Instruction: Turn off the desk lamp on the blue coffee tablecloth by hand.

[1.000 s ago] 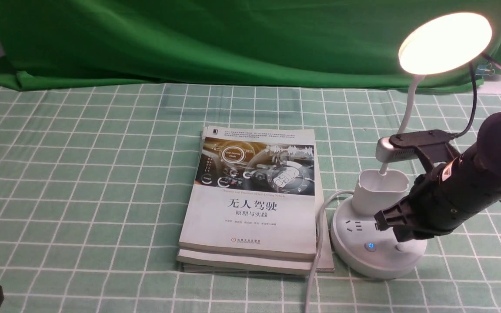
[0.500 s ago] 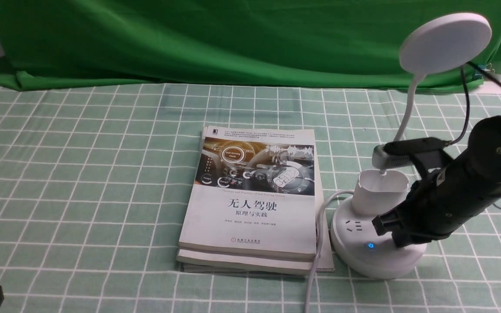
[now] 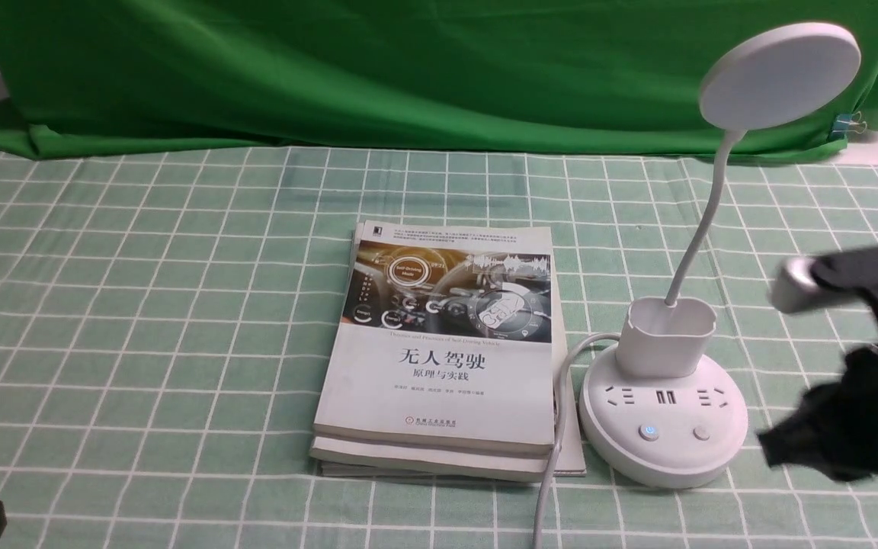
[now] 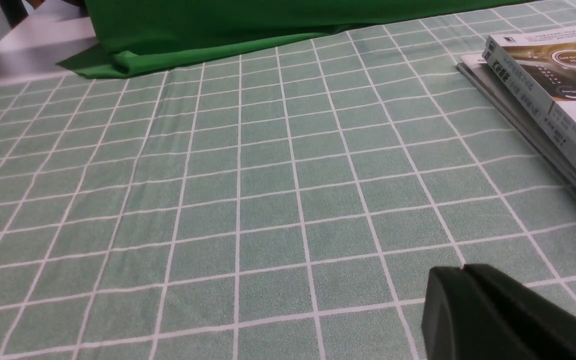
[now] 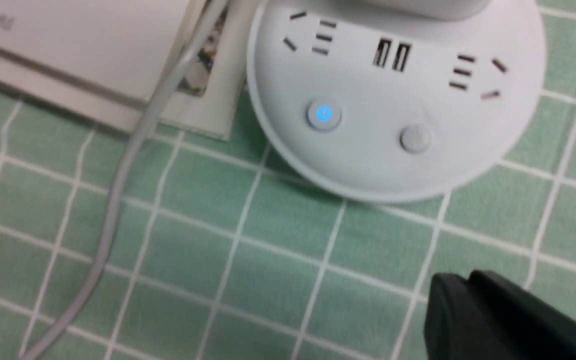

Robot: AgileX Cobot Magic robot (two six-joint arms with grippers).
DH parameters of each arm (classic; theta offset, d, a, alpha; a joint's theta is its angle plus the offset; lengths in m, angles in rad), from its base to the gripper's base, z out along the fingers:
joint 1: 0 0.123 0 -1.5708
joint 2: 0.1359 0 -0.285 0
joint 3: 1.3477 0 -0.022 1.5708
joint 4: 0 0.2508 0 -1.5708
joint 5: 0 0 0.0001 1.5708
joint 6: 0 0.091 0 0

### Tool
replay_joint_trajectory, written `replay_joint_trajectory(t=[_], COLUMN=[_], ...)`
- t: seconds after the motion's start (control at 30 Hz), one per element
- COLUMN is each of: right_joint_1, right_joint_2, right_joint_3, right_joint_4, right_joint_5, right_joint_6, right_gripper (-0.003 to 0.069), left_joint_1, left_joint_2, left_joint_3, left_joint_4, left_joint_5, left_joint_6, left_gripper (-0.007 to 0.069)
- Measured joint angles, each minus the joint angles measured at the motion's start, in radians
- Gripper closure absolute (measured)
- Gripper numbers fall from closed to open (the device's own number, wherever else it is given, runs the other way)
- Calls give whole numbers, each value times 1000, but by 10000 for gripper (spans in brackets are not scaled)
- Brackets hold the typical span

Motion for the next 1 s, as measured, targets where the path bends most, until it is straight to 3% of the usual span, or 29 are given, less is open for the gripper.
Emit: replay_joint_trajectory(t=[0.4, 0.67, 1.0], right_joint_1=[0, -12, -170], right_joint_2=[-248, -397, -879], right_joint_3=[52, 104, 588], right_joint_4=[4, -26, -35], right_joint_5=[-32, -181, -545], right_joint_6=[70, 70, -3], right_gripper=[596, 599, 629], left_joint_1=[0, 0, 0], left_joint_2=[0, 0, 0], left_joint_3=[0, 0, 0], left_joint_4=[0, 0, 0], left_joint_5=[0, 0, 0], left_joint_6=[0, 0, 0], left_gripper=[624, 624, 624])
